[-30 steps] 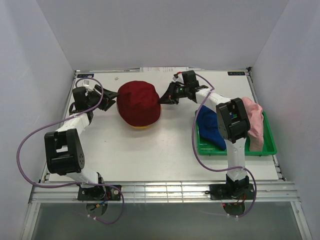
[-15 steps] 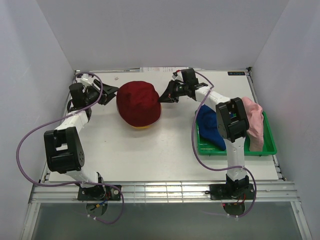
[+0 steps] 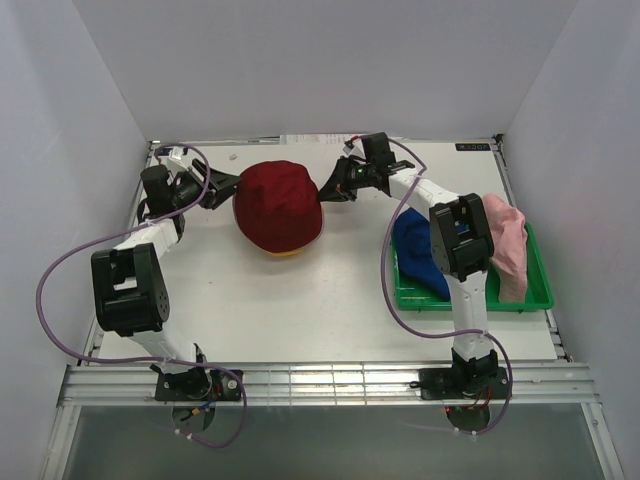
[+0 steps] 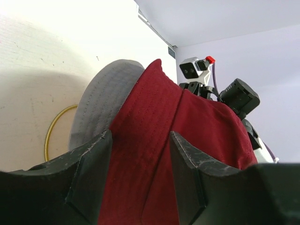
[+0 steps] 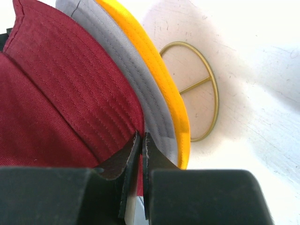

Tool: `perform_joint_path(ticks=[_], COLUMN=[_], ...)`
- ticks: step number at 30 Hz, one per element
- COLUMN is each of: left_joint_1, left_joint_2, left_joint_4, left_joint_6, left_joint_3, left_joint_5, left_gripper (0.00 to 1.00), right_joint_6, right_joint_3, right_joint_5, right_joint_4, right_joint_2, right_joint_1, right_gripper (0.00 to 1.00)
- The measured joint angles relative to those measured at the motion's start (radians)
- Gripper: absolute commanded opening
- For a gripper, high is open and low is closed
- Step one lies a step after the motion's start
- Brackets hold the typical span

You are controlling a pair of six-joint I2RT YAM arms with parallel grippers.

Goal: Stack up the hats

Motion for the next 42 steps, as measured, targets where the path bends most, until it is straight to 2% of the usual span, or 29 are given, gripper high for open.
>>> perform_joint_path(ticks=[7, 34, 39, 41, 42], left_joint_1=[0.0, 0.006, 0.006, 0.006, 0.007], left_joint_2=[0.0, 0.0, 0.0, 0.0, 0.0], left_joint_4=[0.035, -0.047, -0.033, -0.02, -0.014], left_joint_6=[-0.003, 0.082, 0.068, 0.061, 0.058], left_joint_3=[-0.027, -0.026, -0.026, -0.026, -0.026], left_joint_5=[0.019, 0.02, 0.033, 0.038, 0.042], left_gripper=[0.56, 0.61, 0.52, 0.46, 0.4], right_joint_6=[-0.006, -0.026, -0.026, -0.026, -0.027], right_joint_3=[0.011, 0.02, 0.02, 0.02, 0.02], right_joint_5=[0.0, -0.003, -0.003, -0.003, -0.003], right_joint_4=[-0.008, -0.032, -0.033, -0.035, -0.036], right_joint_2=[0.006, 0.01, 0.01, 0.01, 0.01], right_joint_1=[-0.005, -0.005, -0.006, -0.006, -0.006], right_gripper=[0.08, 0.08, 0.08, 0.08, 0.08])
